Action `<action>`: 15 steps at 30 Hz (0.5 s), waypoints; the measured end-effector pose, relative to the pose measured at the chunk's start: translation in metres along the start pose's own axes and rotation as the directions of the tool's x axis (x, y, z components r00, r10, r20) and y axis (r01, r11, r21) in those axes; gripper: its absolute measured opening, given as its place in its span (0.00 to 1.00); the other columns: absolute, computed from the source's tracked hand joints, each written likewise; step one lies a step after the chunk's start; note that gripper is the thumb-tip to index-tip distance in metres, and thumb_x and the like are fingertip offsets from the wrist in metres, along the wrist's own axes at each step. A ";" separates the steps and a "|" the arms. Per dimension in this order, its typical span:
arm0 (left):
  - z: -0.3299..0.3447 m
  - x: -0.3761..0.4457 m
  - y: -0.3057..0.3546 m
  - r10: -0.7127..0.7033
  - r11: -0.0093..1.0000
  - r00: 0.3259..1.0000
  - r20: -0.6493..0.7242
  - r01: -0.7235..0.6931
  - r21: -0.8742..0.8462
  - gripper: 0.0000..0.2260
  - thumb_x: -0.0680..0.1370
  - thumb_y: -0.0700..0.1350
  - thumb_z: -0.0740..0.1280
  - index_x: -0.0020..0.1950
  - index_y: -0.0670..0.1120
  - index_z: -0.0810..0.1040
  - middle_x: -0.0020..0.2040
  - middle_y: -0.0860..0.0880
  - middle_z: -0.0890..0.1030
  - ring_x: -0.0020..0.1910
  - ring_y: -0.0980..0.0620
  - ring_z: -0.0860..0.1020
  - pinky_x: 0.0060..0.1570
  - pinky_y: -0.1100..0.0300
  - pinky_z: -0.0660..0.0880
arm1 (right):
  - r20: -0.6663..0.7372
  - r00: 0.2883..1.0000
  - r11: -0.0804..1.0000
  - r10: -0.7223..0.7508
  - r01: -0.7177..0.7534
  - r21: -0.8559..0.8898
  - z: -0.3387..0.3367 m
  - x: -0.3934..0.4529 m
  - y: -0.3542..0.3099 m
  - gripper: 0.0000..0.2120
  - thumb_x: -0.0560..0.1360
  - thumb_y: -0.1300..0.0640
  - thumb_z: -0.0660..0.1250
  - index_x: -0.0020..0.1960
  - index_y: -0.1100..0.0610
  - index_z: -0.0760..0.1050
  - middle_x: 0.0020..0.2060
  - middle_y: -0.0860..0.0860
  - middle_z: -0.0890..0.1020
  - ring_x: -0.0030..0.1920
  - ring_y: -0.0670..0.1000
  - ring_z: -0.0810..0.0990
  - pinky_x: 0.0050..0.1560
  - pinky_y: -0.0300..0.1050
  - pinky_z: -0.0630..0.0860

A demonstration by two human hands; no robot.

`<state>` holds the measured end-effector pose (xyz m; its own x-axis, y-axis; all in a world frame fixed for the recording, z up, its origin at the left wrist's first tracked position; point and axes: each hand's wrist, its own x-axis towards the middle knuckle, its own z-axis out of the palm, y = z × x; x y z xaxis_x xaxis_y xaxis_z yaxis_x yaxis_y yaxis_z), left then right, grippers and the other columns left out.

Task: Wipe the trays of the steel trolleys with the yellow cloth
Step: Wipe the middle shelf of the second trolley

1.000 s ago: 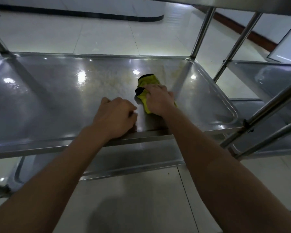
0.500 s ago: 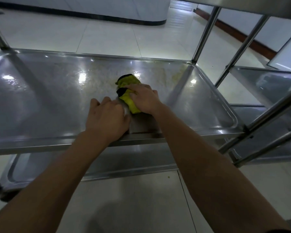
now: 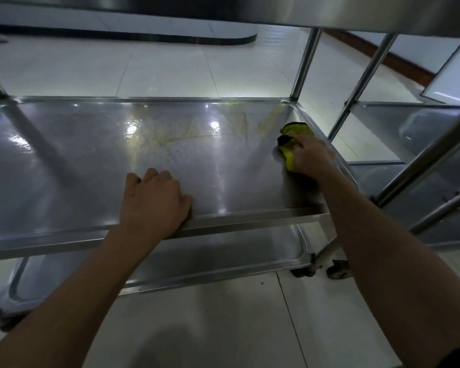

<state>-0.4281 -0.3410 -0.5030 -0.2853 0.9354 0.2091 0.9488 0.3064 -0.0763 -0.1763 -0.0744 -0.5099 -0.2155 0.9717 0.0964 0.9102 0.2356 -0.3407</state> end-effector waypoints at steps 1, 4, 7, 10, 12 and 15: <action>0.001 -0.001 0.001 0.002 1.000 1.000 -0.012 -0.003 -0.007 0.18 0.80 0.58 0.58 0.37 0.50 0.77 0.41 0.52 0.75 0.44 0.51 0.73 0.53 0.50 0.65 | -0.017 1.000 1.000 0.008 -0.008 -0.011 -0.002 -0.001 0.002 0.22 0.81 0.51 0.54 0.74 0.44 0.69 0.71 0.58 0.72 0.70 0.61 0.69 0.71 0.61 0.61; 0.004 -0.002 0.002 0.002 1.000 0.999 -0.035 -0.003 -0.029 0.17 0.79 0.57 0.59 0.35 0.51 0.76 0.40 0.52 0.75 0.42 0.51 0.73 0.53 0.50 0.65 | -0.047 0.999 1.000 0.003 -0.004 -0.024 -0.002 -0.007 -0.001 0.22 0.81 0.51 0.54 0.74 0.43 0.69 0.71 0.58 0.72 0.70 0.61 0.69 0.72 0.61 0.61; 0.004 -0.001 0.001 -0.008 1.000 0.999 -0.051 0.006 -0.030 0.16 0.79 0.58 0.59 0.38 0.51 0.76 0.40 0.52 0.75 0.41 0.51 0.74 0.52 0.49 0.65 | -0.049 0.999 1.000 -0.007 0.006 -0.015 -0.004 -0.010 -0.002 0.22 0.81 0.51 0.54 0.74 0.43 0.69 0.70 0.58 0.72 0.70 0.61 0.69 0.72 0.62 0.60; 0.002 0.002 0.013 -0.005 1.000 0.997 -0.071 0.007 0.021 0.13 0.79 0.56 0.58 0.51 0.49 0.77 0.44 0.48 0.78 0.42 0.46 0.77 0.52 0.47 0.65 | -0.036 0.999 1.000 -0.027 0.026 -0.013 -0.004 -0.008 0.000 0.22 0.81 0.51 0.54 0.74 0.43 0.69 0.70 0.58 0.72 0.70 0.61 0.69 0.72 0.62 0.60; 0.000 0.005 0.023 0.003 0.996 1.000 -0.027 0.000 0.089 0.14 0.80 0.54 0.56 0.56 0.51 0.78 0.45 0.45 0.76 0.42 0.44 0.77 0.56 0.44 0.66 | -0.018 0.999 0.999 -0.041 0.041 -0.015 -0.004 -0.006 0.004 0.22 0.81 0.50 0.53 0.74 0.43 0.69 0.71 0.58 0.72 0.70 0.61 0.69 0.72 0.62 0.60; -0.002 0.010 0.029 -0.003 0.993 1.000 0.017 0.001 0.121 0.14 0.79 0.54 0.57 0.56 0.51 0.78 0.42 0.46 0.70 0.40 0.44 0.76 0.60 0.41 0.64 | -0.029 0.999 1.000 -0.016 0.016 -0.003 -0.006 -0.002 0.015 0.21 0.82 0.51 0.53 0.74 0.45 0.69 0.72 0.57 0.71 0.72 0.61 0.67 0.72 0.64 0.59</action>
<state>-0.4034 -0.3227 -0.5010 -0.2905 0.9373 0.1923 0.9252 0.3265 -0.1935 -0.1596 -0.0726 -0.5096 -0.2202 0.9669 0.1288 0.9076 0.2515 -0.3361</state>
